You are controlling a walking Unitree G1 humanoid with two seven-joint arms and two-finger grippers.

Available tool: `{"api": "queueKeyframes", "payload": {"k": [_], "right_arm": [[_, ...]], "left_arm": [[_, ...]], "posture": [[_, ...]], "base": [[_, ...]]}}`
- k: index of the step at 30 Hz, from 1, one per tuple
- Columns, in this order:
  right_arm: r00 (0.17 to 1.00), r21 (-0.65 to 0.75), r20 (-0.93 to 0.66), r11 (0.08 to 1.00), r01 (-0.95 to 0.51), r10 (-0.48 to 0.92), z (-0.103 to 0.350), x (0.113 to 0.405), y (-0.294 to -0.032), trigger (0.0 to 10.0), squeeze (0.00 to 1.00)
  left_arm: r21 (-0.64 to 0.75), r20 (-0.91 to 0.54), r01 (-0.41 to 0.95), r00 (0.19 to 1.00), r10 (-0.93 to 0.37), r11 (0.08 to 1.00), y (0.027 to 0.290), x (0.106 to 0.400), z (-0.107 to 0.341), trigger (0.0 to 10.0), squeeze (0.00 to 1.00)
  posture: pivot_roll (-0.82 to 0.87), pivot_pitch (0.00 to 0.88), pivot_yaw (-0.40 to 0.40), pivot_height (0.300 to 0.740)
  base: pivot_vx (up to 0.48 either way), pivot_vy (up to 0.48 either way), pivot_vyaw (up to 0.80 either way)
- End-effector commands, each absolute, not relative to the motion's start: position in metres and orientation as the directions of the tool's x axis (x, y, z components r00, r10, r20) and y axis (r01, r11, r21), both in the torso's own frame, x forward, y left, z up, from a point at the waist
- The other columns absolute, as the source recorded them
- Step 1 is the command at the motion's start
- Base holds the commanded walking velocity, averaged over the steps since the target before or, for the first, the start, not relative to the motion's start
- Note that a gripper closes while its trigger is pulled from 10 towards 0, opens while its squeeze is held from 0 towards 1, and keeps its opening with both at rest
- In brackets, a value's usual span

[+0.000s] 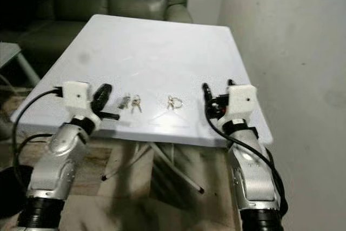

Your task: Hang keys on a hook

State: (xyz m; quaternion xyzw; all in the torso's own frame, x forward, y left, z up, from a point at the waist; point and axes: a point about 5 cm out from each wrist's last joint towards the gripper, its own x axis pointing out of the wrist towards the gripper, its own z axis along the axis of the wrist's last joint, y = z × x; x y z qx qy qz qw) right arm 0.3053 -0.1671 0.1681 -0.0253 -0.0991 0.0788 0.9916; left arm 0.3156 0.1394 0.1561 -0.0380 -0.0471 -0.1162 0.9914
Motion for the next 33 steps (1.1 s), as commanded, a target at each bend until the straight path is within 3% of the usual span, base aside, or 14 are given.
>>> {"api": "queueKeyframes", "payload": {"k": [1, 9, 33], "right_arm": [[0.972, -0.064, 0.190, 0.990, -0.129, 0.139, 0.1671, 0.3045, -0.1734, 10.0, 0.00], [0.973, -0.055, 0.187, 0.990, -0.128, 0.136, 0.1653, 0.3039, -0.1732, 10.0, 0.00], [0.973, -0.058, 0.182, 0.989, -0.134, 0.142, 0.1657, 0.3040, -0.1740, 10.0, 0.00]], "left_arm": [[-0.073, 0.099, 0.245, 0.966, -0.238, 0.967, 0.1341, 0.3160, 0.1570, 10.0, 0.00], [-0.105, 0.093, 0.217, 0.974, -0.207, 0.971, 0.1363, 0.3155, 0.1553, 10.0, 0.00], [-0.115, 0.096, 0.193, 0.978, -0.183, 0.974, 0.1397, 0.3176, 0.1585, 10.0, 0.00]], "posture": [[-0.02, 0.050, -0.048, 0.740], [-0.02, 0.064, -0.047, 0.740], [-0.02, 0.067, -0.055, 0.740]], "base": [[0.000, 0.000, 0.00], [0.000, 0.257, 0.00], [0.000, 0.480, 0.00]]}}
